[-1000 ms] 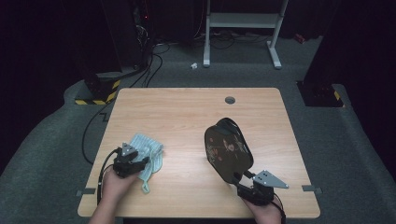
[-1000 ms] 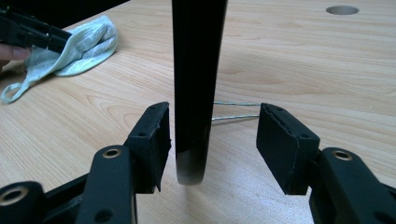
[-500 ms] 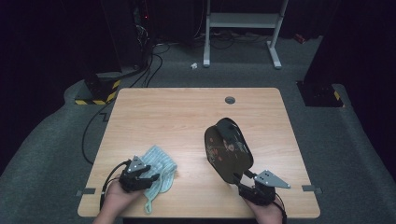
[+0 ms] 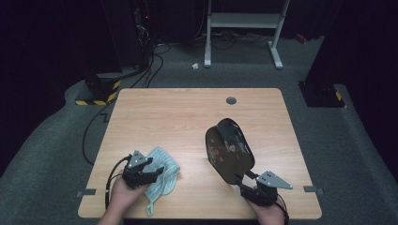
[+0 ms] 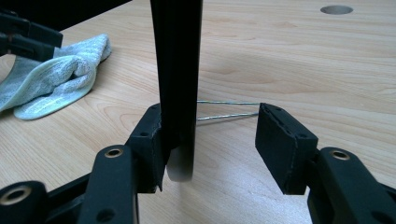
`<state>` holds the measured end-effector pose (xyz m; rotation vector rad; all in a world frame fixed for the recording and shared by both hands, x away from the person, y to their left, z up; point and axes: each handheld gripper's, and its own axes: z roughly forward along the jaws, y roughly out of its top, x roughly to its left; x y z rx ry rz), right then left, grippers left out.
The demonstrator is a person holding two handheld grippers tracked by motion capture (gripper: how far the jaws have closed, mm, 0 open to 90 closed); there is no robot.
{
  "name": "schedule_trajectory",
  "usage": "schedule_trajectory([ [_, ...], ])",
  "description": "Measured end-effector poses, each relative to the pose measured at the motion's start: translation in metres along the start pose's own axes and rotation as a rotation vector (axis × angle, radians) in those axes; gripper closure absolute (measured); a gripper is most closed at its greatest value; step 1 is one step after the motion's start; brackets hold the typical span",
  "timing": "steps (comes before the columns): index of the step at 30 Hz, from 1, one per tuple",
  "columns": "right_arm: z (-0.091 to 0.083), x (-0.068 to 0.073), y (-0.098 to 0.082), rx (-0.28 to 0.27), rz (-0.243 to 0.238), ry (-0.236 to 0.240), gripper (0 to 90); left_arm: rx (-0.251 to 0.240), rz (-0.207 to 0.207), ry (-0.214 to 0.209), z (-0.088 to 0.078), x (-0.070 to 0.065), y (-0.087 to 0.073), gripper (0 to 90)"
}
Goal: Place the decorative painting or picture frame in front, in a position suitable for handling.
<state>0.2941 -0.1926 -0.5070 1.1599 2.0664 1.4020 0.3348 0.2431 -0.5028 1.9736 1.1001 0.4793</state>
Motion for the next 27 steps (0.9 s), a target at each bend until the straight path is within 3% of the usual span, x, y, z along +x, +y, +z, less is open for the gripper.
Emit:
schedule_trajectory([
  [3, -0.001, -0.001, 0.000, -0.001, 0.003, -0.003, 45.3, -0.018, -0.064, 0.032, -0.002, 0.019, -0.003, 32.6],
  [5, 0.000, -0.001, 0.000, 0.000, 0.007, -0.002, 45.3, 0.000, -0.097, -0.003, 0.000, 0.028, -0.006, 32.6],
  [8, 0.000, 0.000, 0.000, 0.005, 0.002, -0.003, 45.5, 0.053, -0.085, -0.026, 0.005, 0.031, -0.008, 30.0],
  [11, 0.000, -0.001, 0.000, 0.005, 0.004, -0.004, 45.5, 0.065, -0.030, -0.108, 0.006, 0.023, -0.009, 27.3],
  [13, 0.000, -0.001, 0.000, 0.004, 0.006, -0.004, 45.5, 0.078, 0.027, -0.121, 0.006, 0.015, -0.008, 24.7],
  [17, 0.000, 0.000, 0.000, 0.006, 0.004, -0.003, 45.7, 0.120, 0.122, -0.085, 0.011, 0.003, -0.010, 17.7],
  [20, 0.000, 0.000, 0.000, 0.006, 0.002, -0.003, 45.8, 0.173, 0.199, -0.024, 0.017, -0.006, -0.014, 15.4],
  [27, 0.000, -0.001, 0.000, 0.005, 0.004, -0.003, 45.8, 0.182, 0.173, -0.005, 0.023, -0.003, -0.016, 2.6],
])
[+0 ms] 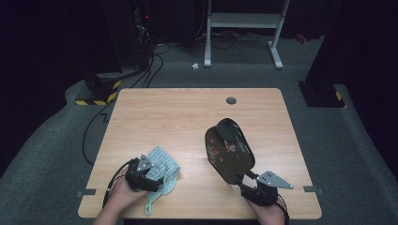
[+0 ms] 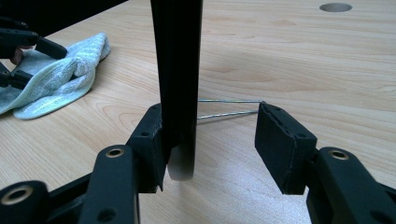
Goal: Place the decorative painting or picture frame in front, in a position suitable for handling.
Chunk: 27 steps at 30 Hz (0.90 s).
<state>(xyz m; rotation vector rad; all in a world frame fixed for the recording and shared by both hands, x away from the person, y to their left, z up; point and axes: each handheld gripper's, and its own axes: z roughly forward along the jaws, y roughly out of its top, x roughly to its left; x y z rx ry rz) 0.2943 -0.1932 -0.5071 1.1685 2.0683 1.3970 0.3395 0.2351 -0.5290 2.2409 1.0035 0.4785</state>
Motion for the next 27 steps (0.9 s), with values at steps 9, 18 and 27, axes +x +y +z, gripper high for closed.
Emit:
schedule_trajectory([
  [9, 0.0007, 0.0010, -0.0006, 0.002, 0.005, 0.001, 46.0, 0.004, -0.031, -0.026, 0.0023, 0.0044, -0.0010, 0.0],
  [18, 0.0006, 0.0009, -0.0009, -0.002, 0.012, -0.001, 46.7, 0.006, -0.036, -0.023, 0.0018, 0.0037, -0.0012, 0.2],
  [27, 0.0009, 0.0008, -0.0016, -0.002, 0.016, 0.000, 46.7, -0.030, -0.044, -0.007, -0.0068, 0.0078, -0.0052, 24.7],
])
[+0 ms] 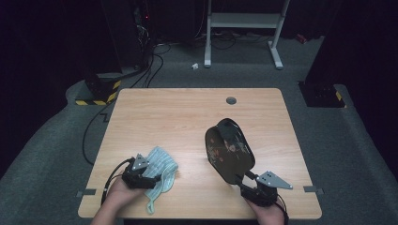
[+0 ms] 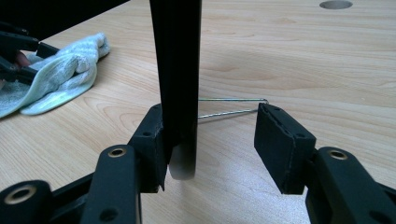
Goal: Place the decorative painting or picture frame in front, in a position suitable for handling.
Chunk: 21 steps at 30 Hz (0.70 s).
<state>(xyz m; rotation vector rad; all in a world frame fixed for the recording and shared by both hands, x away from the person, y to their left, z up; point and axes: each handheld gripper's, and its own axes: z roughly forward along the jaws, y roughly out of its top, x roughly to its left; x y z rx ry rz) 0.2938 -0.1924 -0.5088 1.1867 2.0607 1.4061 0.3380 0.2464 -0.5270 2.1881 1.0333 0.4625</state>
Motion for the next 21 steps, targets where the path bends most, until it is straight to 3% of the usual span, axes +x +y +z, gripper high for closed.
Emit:
schedule_trajectory([
  [10, 0.000, 0.000, 0.000, 0.000, -0.003, -0.001, 46.6, -0.042, 0.003, 0.056, -0.005, 0.002, -0.005, 59.1],
  [17, -0.001, 0.000, 0.001, -0.003, -0.007, -0.002, 46.6, -0.082, 0.024, 0.076, -0.008, 0.002, -0.008, 64.1],
  [21, -0.001, 0.000, 0.001, -0.005, -0.006, -0.002, 46.6, -0.102, 0.005, 0.055, -0.011, 0.005, -0.008, 64.9],
])
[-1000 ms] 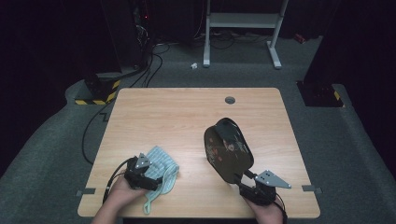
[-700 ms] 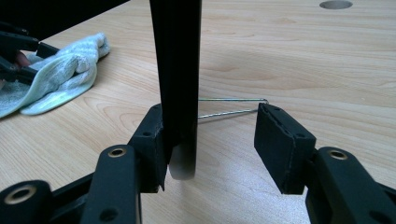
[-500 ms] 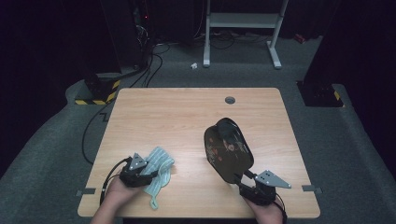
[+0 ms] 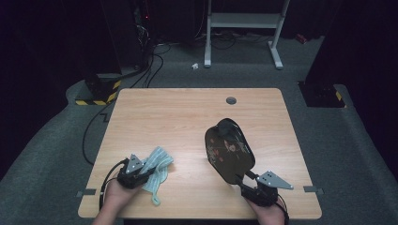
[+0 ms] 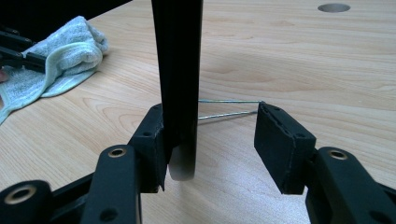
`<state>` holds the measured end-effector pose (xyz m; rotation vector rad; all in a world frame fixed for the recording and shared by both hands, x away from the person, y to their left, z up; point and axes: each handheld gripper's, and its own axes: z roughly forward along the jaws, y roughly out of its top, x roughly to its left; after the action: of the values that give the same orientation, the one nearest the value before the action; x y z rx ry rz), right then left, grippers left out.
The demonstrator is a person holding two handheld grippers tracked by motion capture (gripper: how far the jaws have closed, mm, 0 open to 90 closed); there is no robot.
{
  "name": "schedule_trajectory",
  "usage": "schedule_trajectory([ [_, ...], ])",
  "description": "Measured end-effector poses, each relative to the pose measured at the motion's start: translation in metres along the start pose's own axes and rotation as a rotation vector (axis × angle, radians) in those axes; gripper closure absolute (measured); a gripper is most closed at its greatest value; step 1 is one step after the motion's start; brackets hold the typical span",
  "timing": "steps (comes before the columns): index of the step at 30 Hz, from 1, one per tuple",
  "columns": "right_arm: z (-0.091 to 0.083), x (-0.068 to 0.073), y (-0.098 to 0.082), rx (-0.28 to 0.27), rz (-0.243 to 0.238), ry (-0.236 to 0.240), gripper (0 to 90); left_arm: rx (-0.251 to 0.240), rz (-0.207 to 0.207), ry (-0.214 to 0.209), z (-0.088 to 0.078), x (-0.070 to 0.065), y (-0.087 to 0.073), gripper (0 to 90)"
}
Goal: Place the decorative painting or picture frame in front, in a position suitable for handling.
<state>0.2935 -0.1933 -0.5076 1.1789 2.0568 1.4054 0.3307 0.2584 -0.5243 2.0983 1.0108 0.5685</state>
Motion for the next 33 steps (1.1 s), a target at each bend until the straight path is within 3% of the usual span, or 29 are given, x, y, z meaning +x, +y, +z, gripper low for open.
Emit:
schedule_trajectory([
  [4, -0.001, 0.000, 0.000, -0.006, -0.004, 0.000, 46.7, -0.045, -0.019, -0.040, -0.006, 0.002, 0.000, 66.5],
  [8, -0.002, 0.000, 0.001, -0.016, -0.006, 0.001, 46.7, -0.082, -0.021, -0.046, -0.011, 0.001, 0.001, 68.3],
  [15, -0.004, 0.000, 0.003, -0.040, -0.015, 0.003, 46.6, -0.105, -0.039, -0.048, -0.015, -0.004, 0.006, 70.7],
  [18, -0.005, -0.001, 0.004, -0.053, -0.011, 0.010, 46.7, -0.146, -0.060, -0.061, -0.019, -0.006, 0.008, 71.5],
  [22, -0.006, -0.001, 0.005, -0.063, -0.010, 0.025, 47.7, -0.198, -0.070, -0.030, -0.024, -0.010, 0.013, 72.0],
  [27, -0.003, -0.003, 0.007, -0.063, -0.021, 0.050, 49.5, -0.232, -0.094, -0.026, -0.024, -0.013, 0.018, 72.1],
  [30, -0.003, -0.005, 0.009, -0.069, -0.022, 0.063, 51.0, -0.216, -0.079, -0.008, -0.019, -0.013, 0.021, 72.1],
  [33, -0.004, -0.005, 0.009, -0.073, -0.043, 0.059, 51.0, -0.227, -0.107, -0.020, -0.017, -0.012, 0.022, 72.1],
])
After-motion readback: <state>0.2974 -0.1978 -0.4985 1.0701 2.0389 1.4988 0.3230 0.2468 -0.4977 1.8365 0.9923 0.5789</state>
